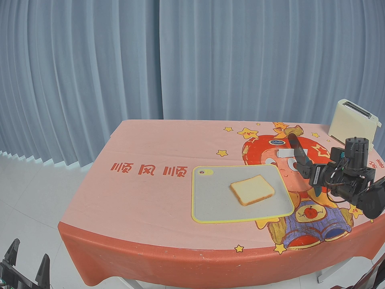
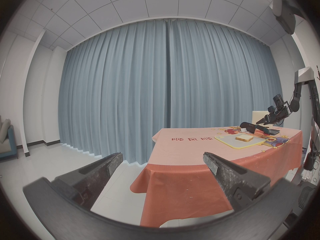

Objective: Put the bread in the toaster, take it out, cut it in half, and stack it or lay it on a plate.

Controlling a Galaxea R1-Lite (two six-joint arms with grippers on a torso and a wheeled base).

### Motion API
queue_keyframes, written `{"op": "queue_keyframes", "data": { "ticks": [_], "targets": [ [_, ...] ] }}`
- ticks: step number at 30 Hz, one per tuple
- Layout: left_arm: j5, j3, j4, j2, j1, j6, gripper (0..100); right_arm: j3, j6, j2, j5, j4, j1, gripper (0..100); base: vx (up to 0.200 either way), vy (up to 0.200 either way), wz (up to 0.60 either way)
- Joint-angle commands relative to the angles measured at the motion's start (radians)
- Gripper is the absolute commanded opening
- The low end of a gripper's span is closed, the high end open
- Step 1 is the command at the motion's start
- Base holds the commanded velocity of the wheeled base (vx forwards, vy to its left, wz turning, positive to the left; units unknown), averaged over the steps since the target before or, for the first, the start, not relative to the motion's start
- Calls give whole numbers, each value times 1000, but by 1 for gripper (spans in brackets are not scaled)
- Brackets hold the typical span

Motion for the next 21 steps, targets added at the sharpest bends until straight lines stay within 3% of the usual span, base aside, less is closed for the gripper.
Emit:
{"op": "queue_keyframes", "data": {
  "ticks": [1,8,21],
  "targets": [
    [0,18,0,-16,0,0,100,-4,-8,41,0,0,-7,100,0,0,0],
    [0,18,0,-16,0,0,100,-24,-14,65,6,2,-50,100,0,0,0],
    [0,16,0,-16,0,0,100,-28,-33,110,11,0,-53,100,0,0,0]
  ]
}}
